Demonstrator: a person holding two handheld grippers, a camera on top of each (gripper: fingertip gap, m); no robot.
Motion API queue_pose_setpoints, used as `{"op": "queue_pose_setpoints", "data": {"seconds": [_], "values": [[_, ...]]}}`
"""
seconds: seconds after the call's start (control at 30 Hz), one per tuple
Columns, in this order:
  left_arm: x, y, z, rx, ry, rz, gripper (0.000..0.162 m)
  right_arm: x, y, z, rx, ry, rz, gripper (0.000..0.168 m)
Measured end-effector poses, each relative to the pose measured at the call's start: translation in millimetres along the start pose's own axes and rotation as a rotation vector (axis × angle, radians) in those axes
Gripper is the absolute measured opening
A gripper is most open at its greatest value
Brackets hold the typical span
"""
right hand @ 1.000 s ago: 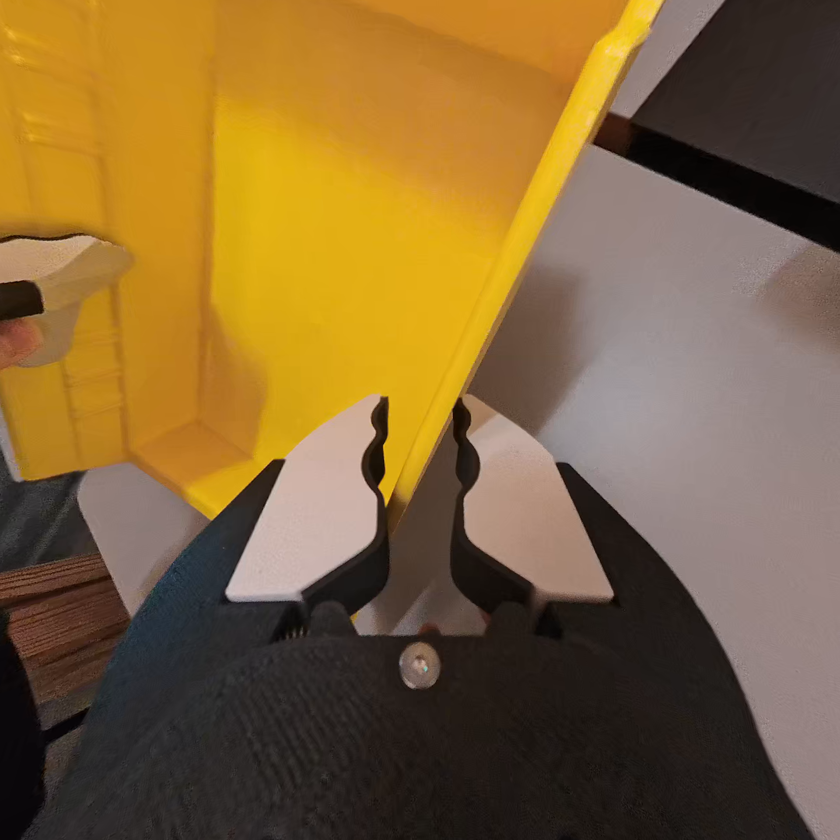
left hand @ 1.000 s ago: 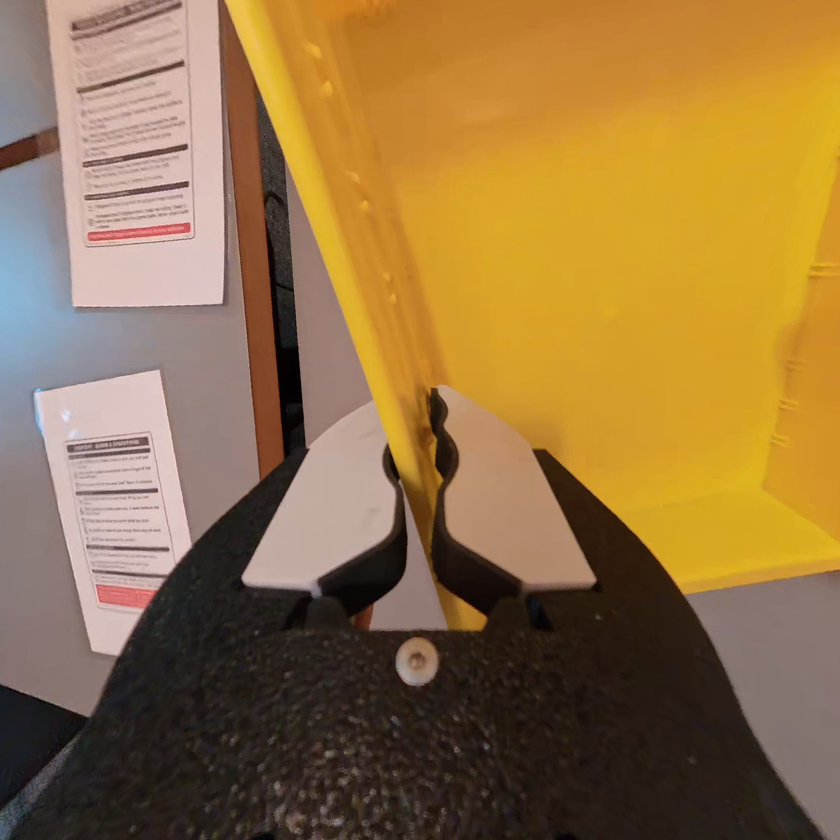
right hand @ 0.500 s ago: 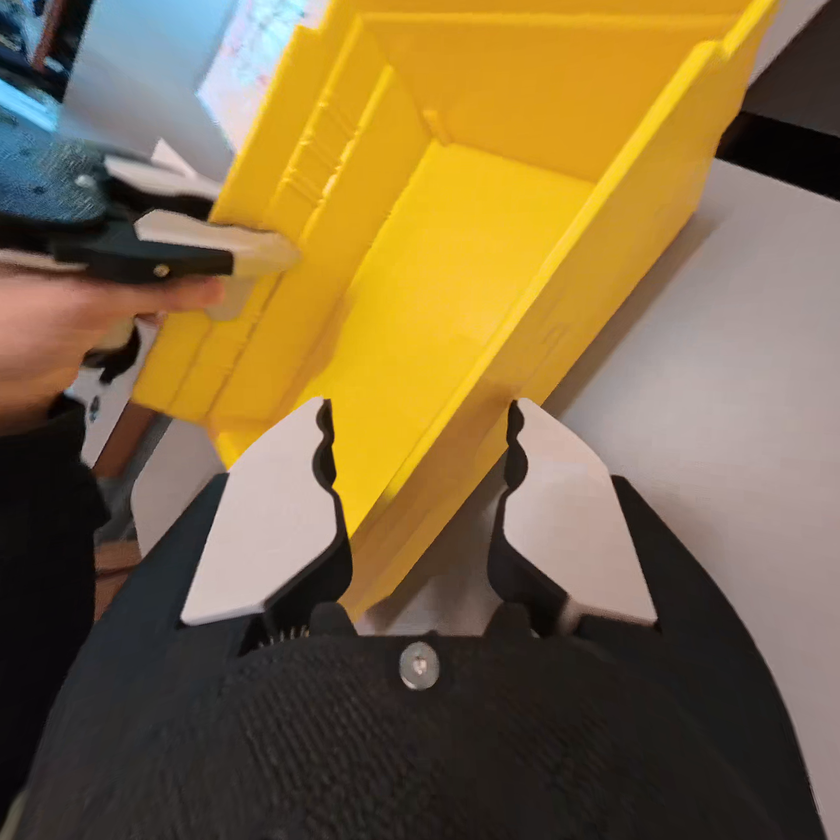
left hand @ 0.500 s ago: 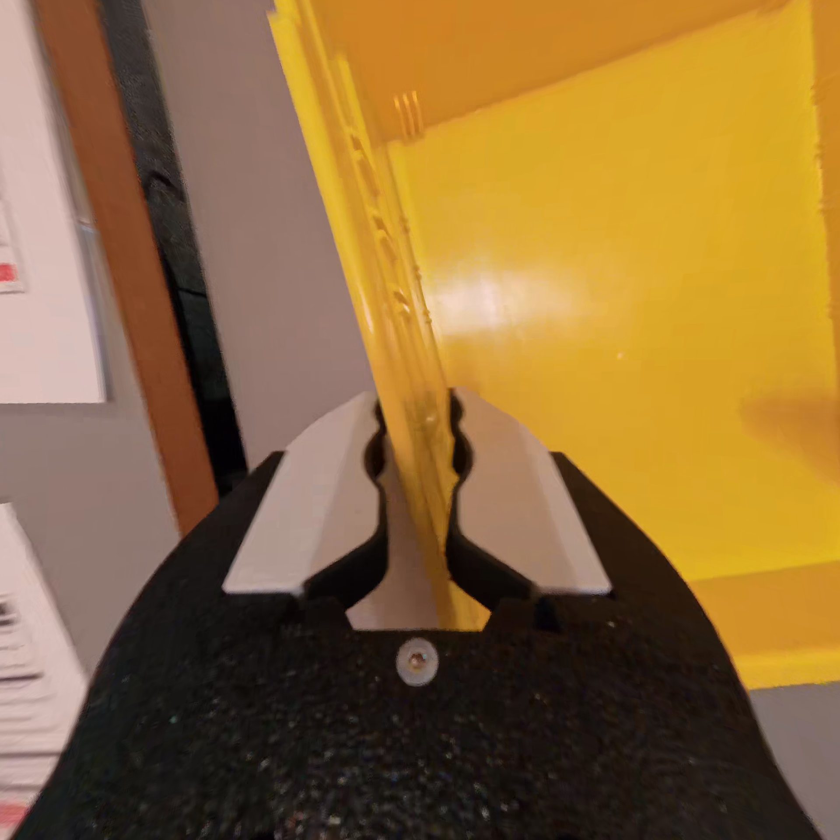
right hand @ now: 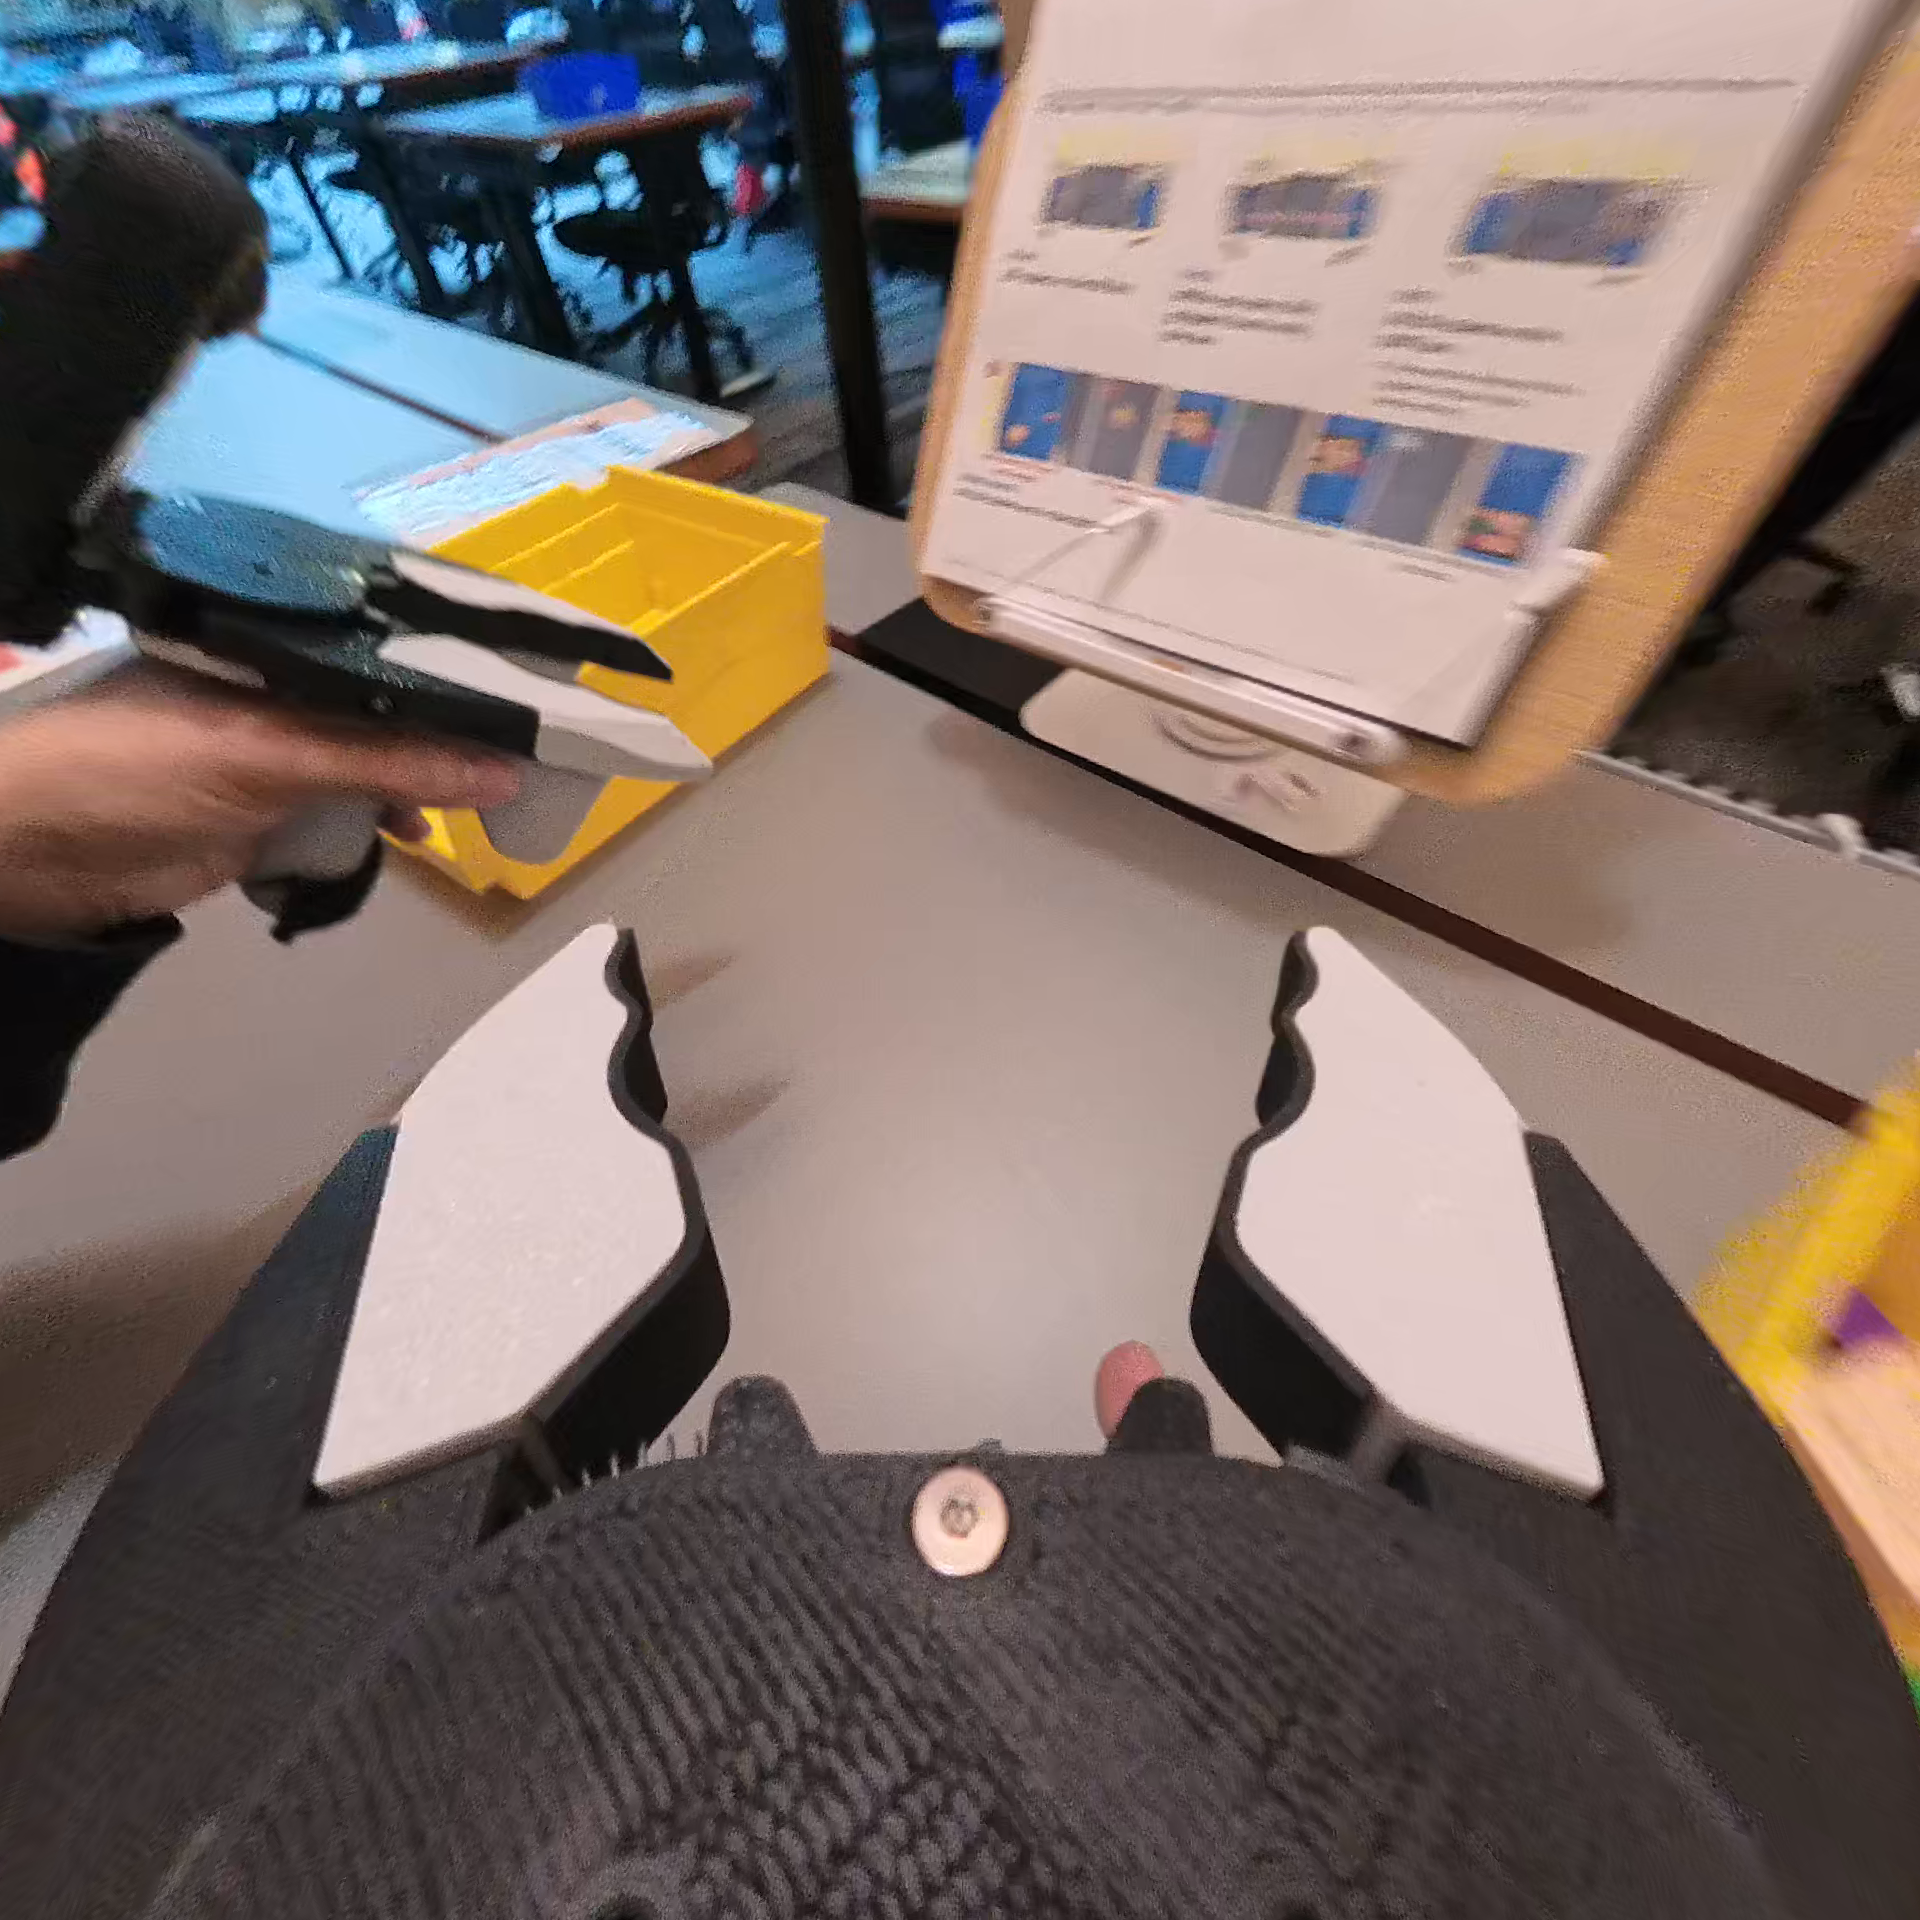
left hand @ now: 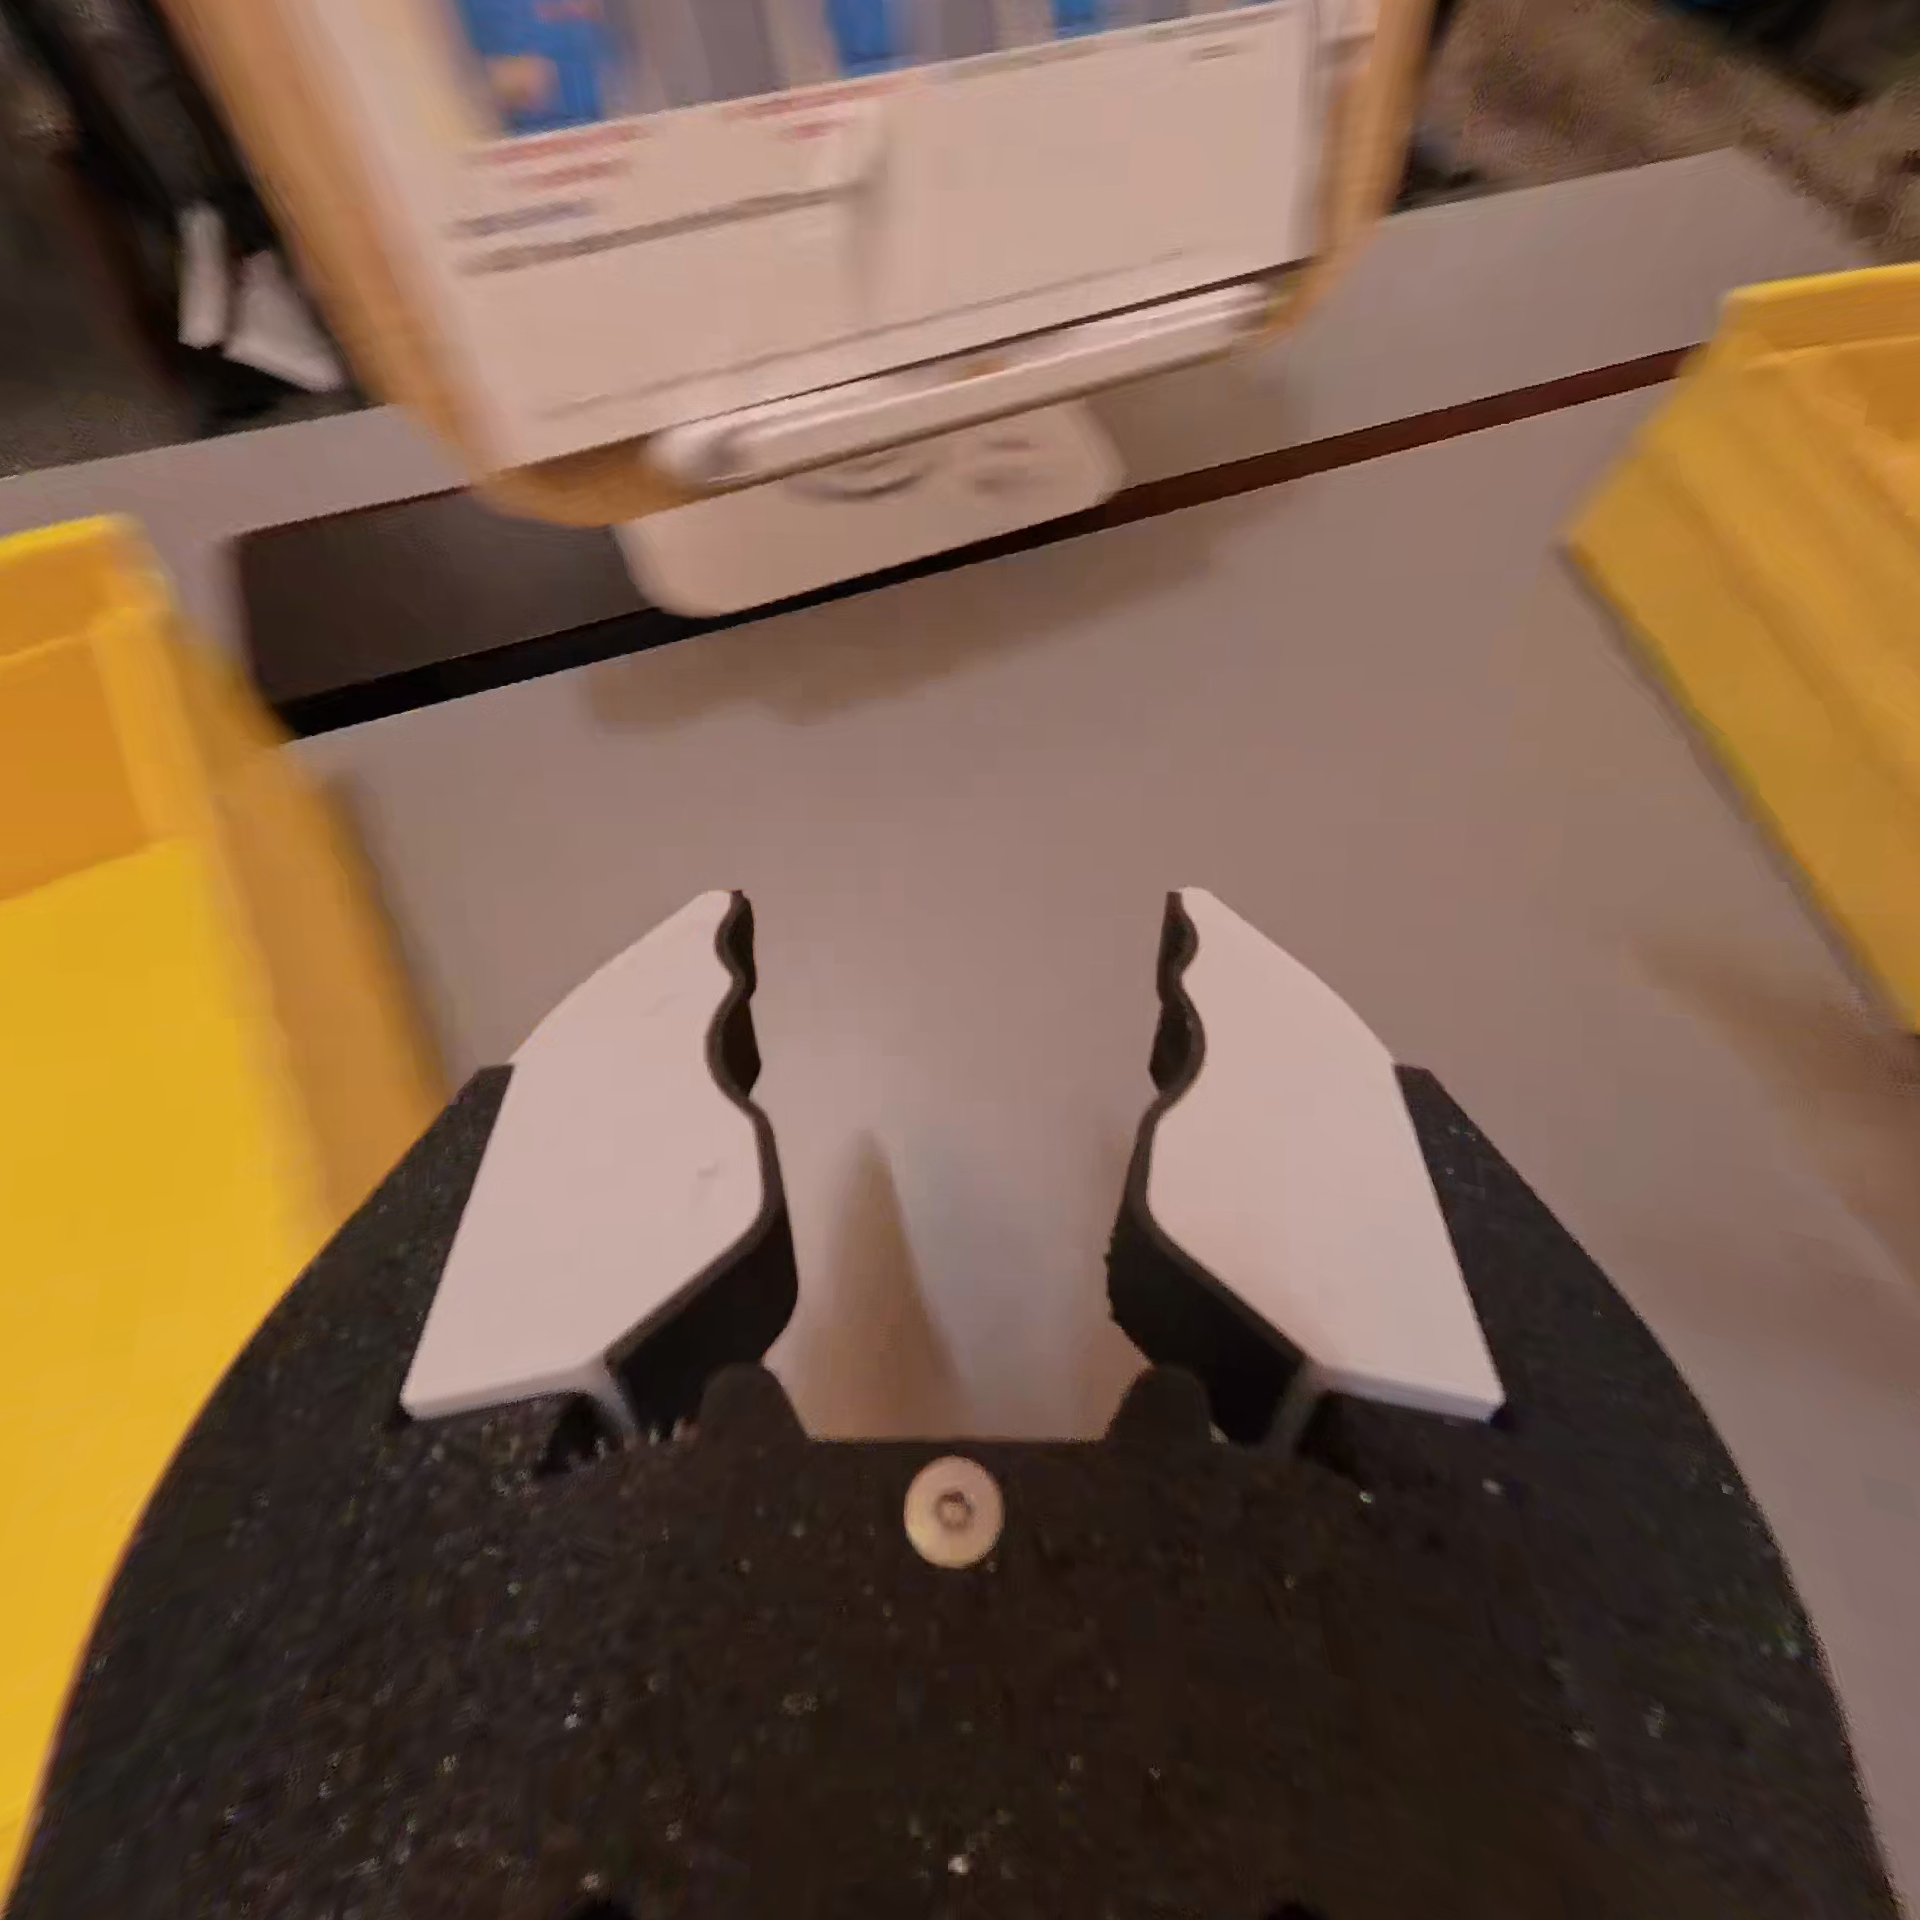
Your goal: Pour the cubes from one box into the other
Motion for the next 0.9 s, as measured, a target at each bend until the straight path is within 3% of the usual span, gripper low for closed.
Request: {"op": "queue_pose_setpoints", "data": {"seconds": [0.03, 0.17, 0.3, 0.53, 0.77, 0.9], "values": [[-27.0, -13.2, -1.7, -0.034, -0.003, -0.054, 0.074, -15.2, 26.3, -9.7, -0.035, -0.013, -0.032, 0.114], [-118.1, -52.5, -2.6, -0.191, 0.068, -0.222, 0.080, -63.5, 117.1, -52.8, -0.172, -0.072, -0.144, 0.114], [-194.4, -75.0, -6.4, -0.345, 0.044, -0.253, 0.081, -91.3, 178.6, -93.9, -0.298, -0.120, -0.138, 0.108], [-278.8, -99.3, -26.5, -0.291, -0.108, -0.243, 0.082, -124.7, 222.8, -124.8, -0.294, -0.126, -0.009, 0.107], [-338.7, -101.3, -42.5, -0.304, -0.199, -0.247, 0.083, -98.3, 268.3, -171.8, -0.263, -0.269, 0.083, 0.101], [-382.8, -93.7, -57.3, -0.339, -0.218, -0.297, 0.082, -87.3, 309.5, -196.0, -0.192, -0.223, 0.056, 0.098]]}}
Point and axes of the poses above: each gripper's, where its closed fingertips meet, y back along the fingers, z out of its top, x = y × z across the jaws, the point moved 10 cm from there along y, back along the fingers, and after that the axes turned 6 degrees about -z, right-handed, at the moved point
